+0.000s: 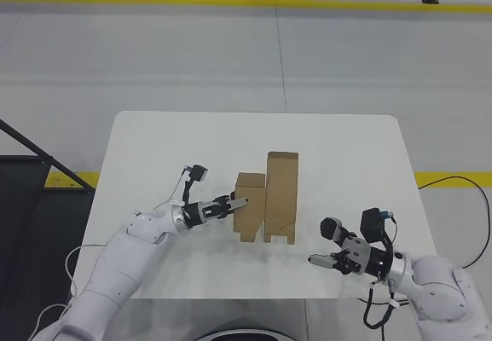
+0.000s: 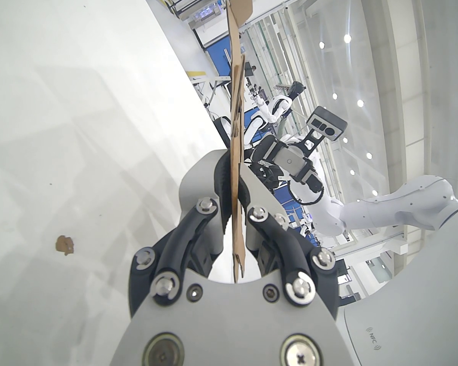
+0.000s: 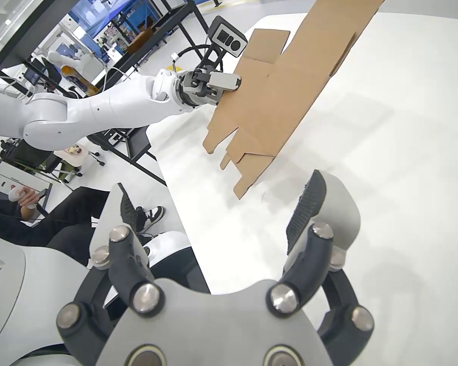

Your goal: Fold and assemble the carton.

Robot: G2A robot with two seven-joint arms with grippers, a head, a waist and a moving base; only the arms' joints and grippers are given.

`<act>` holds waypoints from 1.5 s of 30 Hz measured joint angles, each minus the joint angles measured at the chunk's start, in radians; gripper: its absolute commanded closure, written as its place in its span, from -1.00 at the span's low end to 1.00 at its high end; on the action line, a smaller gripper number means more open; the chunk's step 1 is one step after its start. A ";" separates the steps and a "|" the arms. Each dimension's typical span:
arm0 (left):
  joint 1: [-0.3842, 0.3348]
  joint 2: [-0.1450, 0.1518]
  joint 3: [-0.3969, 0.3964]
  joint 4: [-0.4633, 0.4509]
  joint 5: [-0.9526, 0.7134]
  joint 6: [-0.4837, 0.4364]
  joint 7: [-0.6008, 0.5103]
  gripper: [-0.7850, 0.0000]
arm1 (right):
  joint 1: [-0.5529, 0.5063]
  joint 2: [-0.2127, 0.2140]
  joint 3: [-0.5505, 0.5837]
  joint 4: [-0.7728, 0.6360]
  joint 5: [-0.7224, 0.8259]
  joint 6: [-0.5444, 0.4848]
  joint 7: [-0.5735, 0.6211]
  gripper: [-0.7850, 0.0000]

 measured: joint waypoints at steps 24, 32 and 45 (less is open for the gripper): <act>0.051 0.009 -0.006 -0.096 0.070 0.027 0.073 1.00 | 0.001 0.000 -0.003 0.004 -0.004 0.006 -0.001 -1.00; 0.065 0.015 -0.009 -0.114 0.072 0.018 0.084 1.00 | 0.136 -0.003 -0.097 0.104 0.030 0.085 0.005 -1.00; 0.085 0.022 -0.015 -0.115 0.038 -0.035 0.074 1.00 | 0.252 -0.003 -0.190 0.182 0.204 0.041 0.111 -1.00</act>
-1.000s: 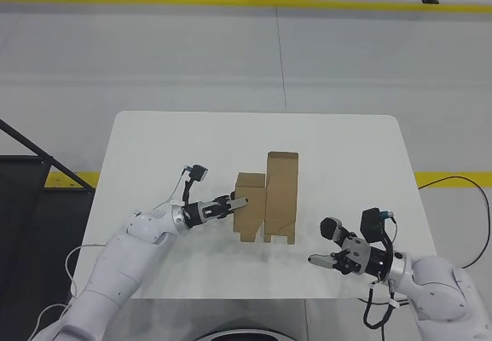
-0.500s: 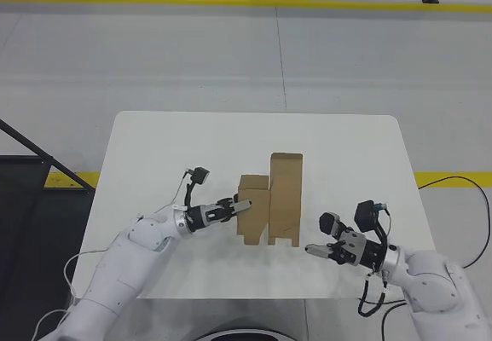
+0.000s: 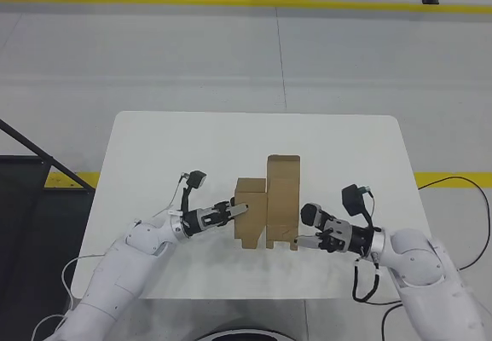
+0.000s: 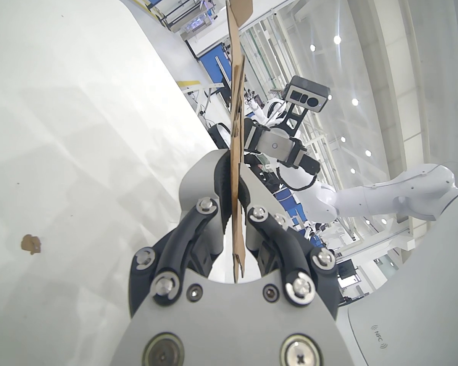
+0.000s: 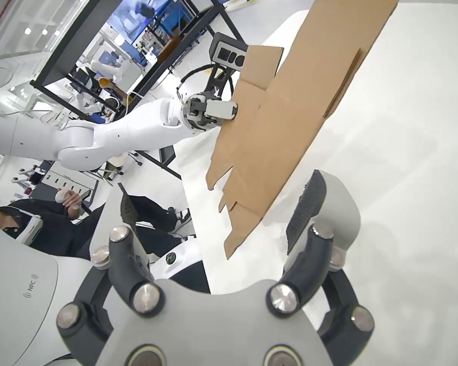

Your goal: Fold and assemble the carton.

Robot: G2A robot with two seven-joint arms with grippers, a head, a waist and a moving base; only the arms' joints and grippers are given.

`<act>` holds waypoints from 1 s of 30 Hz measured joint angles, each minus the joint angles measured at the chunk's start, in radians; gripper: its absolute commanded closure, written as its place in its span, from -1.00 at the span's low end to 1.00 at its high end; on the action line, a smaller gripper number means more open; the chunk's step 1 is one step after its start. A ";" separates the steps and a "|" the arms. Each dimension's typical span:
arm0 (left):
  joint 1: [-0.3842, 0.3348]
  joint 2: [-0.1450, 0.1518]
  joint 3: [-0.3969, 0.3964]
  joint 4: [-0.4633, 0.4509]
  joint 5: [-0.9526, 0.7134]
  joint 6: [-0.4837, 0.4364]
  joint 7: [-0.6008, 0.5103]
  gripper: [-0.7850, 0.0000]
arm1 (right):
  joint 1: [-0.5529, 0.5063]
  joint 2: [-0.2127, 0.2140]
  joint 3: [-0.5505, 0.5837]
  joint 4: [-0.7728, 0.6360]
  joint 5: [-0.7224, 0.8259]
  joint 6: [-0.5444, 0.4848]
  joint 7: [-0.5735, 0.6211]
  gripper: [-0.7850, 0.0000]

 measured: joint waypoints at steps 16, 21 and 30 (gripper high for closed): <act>0.011 0.005 0.007 -0.033 -0.040 0.022 -0.003 1.00 | 0.104 0.011 -0.088 0.160 0.258 -0.025 0.153 -1.00; 0.008 0.007 0.013 -0.022 -0.070 -0.008 -0.026 1.00 | 0.165 0.011 -0.143 0.224 0.315 -0.005 0.172 -1.00; 0.000 0.007 0.026 -0.005 -0.085 -0.021 -0.014 1.00 | 0.214 0.014 -0.212 0.267 0.355 -0.019 0.159 -0.14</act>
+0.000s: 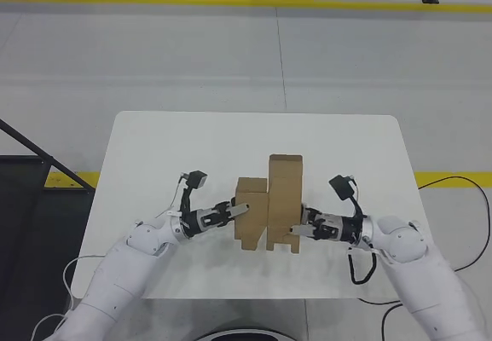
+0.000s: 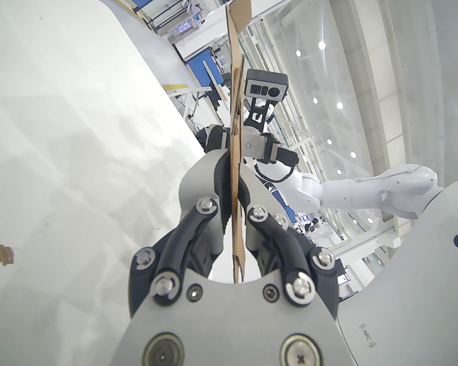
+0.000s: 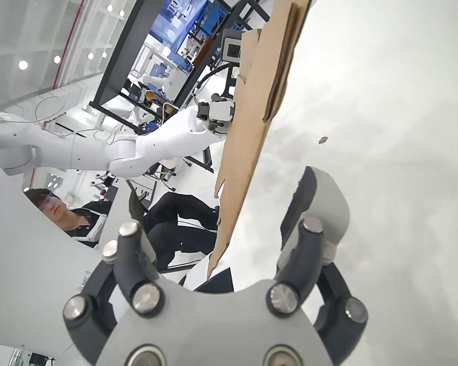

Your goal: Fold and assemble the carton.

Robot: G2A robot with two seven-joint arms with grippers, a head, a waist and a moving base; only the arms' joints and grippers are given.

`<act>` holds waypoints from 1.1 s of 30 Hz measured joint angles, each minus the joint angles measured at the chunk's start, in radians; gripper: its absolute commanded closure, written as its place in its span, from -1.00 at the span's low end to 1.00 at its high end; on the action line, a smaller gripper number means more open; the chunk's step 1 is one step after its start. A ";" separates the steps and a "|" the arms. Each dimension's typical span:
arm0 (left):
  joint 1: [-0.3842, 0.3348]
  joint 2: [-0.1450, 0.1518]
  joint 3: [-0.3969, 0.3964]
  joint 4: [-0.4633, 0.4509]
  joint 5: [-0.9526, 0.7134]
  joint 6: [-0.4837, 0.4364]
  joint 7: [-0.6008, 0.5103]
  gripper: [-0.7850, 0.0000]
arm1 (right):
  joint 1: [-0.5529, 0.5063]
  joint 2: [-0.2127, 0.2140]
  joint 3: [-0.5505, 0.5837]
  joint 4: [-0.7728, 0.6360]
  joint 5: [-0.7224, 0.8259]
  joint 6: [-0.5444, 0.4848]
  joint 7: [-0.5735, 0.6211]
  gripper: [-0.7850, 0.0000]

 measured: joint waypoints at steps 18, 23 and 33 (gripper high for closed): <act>-0.006 0.001 0.013 0.013 0.034 0.002 0.055 1.00 | 0.042 0.014 -0.079 0.021 0.008 -0.020 -0.020 0.71; -0.003 -0.001 0.024 0.007 0.050 -0.001 0.074 1.00 | 0.049 0.016 -0.085 0.038 0.018 -0.029 -0.029 1.00; 0.007 0.013 0.010 0.002 -0.081 -0.012 -0.018 -1.00 | 0.051 0.023 -0.072 0.044 0.027 -0.036 -0.036 1.00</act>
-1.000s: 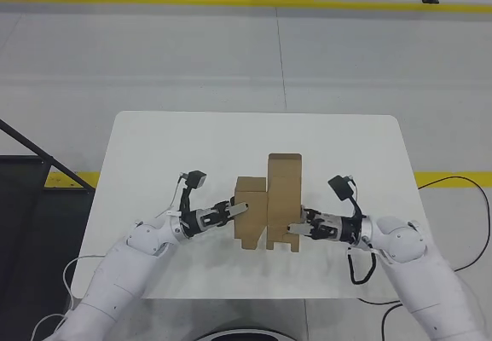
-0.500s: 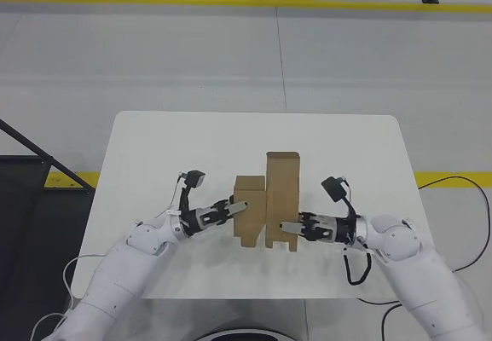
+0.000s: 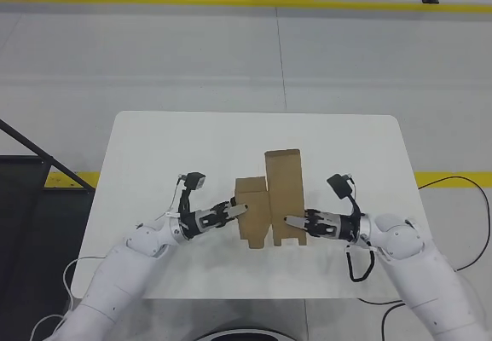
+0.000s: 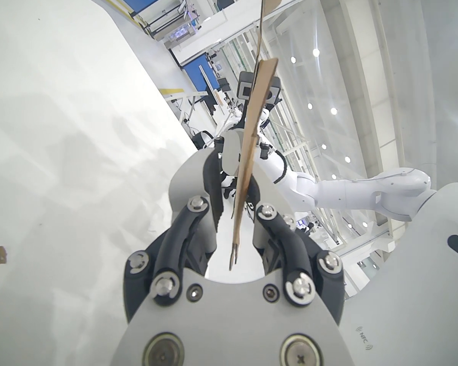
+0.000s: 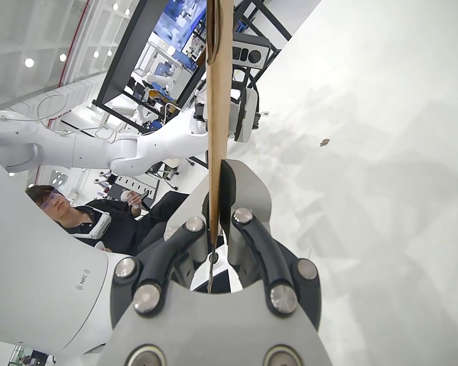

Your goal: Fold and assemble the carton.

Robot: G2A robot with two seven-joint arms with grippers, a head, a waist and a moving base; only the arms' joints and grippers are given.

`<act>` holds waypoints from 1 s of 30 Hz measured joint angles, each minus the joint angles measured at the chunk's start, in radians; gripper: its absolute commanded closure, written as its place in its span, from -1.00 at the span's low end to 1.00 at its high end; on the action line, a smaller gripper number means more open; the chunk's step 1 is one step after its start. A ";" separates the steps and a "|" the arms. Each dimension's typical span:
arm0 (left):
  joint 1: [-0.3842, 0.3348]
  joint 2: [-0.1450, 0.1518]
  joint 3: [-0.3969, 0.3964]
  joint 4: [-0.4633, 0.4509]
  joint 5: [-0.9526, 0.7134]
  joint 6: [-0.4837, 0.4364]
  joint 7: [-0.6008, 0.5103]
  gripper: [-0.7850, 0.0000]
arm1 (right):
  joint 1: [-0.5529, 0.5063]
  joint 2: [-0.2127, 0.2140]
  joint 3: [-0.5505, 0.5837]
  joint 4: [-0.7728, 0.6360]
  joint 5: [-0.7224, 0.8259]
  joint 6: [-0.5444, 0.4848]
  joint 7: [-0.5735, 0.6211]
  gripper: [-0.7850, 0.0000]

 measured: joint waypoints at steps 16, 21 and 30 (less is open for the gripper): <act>0.004 0.052 -0.078 -0.027 -0.180 0.061 -0.103 -1.00 | 0.038 0.031 -0.028 -0.070 0.020 0.161 0.161 1.00; 0.006 0.054 -0.078 -0.029 -0.185 0.061 -0.102 -1.00 | 0.046 0.037 -0.044 -0.075 0.020 0.176 0.176 1.00; 0.006 0.054 -0.078 -0.028 -0.184 0.061 -0.102 -1.00 | 0.046 0.037 -0.043 -0.075 0.020 0.176 0.176 1.00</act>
